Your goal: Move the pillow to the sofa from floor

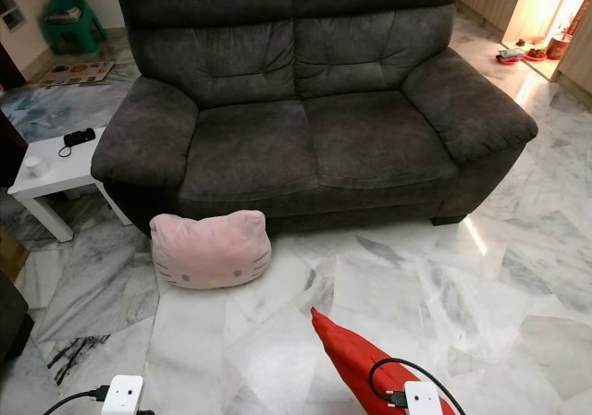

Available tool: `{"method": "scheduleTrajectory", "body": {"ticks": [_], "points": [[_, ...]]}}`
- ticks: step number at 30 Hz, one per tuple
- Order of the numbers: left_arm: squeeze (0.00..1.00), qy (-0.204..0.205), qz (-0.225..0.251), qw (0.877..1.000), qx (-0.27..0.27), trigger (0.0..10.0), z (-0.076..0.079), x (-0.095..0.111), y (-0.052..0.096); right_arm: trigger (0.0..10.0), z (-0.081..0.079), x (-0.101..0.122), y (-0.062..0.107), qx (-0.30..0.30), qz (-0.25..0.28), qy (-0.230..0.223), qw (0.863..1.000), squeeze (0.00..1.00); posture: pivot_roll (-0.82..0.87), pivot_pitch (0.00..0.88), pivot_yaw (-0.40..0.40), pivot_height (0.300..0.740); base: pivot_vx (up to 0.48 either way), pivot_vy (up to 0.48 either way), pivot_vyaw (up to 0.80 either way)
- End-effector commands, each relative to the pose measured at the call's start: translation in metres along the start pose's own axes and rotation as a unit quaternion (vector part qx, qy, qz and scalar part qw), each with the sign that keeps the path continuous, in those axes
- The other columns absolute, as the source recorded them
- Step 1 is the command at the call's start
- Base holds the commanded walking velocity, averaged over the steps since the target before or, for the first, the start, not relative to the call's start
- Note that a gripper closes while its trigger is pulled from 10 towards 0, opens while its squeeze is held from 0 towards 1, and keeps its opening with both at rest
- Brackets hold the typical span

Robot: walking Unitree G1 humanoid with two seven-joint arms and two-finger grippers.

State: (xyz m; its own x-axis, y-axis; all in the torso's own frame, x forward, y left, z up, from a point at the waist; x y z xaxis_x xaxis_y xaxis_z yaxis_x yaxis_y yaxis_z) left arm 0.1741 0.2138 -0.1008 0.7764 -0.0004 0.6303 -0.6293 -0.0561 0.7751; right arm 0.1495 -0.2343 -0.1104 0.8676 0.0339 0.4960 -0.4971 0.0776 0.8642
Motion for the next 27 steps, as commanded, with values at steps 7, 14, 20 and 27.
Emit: {"method": "scheduleTrajectory", "body": {"ticks": [7, 14, 20, 27], "points": [[0.0, -0.01, -0.011, 1.0, 0.004, 10.0, -0.0046, -0.005, 0.0015, 10.0, -0.0002, 0.0075, -0.0008, 0.0, 0.017, -0.001, 1.0, 0.0, 0.0, 0.04, 0.006, 0.74, 0.0, 0.0, 0.0], [0.0, -0.01, -0.011, 1.0, 0.004, 10.0, -0.0046, -0.005, 0.0015, 10.0, -0.0002, 0.0075, -0.0008, 0.0, 0.017, -0.001, 1.0, 0.0, 0.0, 0.04, 0.006, 0.74, 0.0, 0.0, 0.0], [0.0, -0.01, -0.011, 1.0, 0.004, 10.0, -0.0046, -0.005, 0.0015, 10.0, -0.0002, 0.0075, -0.0008, 0.0, 0.017, -0.001, 1.0, 0.0, 0.0, 0.04, 0.006, 0.74, 0.0, 0.0, 0.0], [0.0, -0.009, -0.011, 1.0, 0.001, 10.0, -0.0018, -0.0053, 0.0012, 10.0, -0.001, 0.0113, -0.0013, 0.003, 0.024, -0.005, 1.0, 0.0, 0.0, 0.072, -0.003, 0.74, 0.0, 0.0, 0.0]]}}
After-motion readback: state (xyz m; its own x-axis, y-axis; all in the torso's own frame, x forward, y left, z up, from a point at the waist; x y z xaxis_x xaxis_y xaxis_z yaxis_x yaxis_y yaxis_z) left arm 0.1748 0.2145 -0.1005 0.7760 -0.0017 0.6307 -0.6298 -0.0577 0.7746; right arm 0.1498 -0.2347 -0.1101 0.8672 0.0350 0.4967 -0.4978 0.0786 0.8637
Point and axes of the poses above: a point about 5 cm out from each wrist's last joint towards the gripper, its own y axis pointing back from the gripper into the wrist, its own x axis along the axis of the wrist's last joint, z = x × y, the point moved 2 cm from there along -y, pointing out of the wrist towards the gripper, and after that the axes turned 3 degrees about y, right-handed, at the moved point
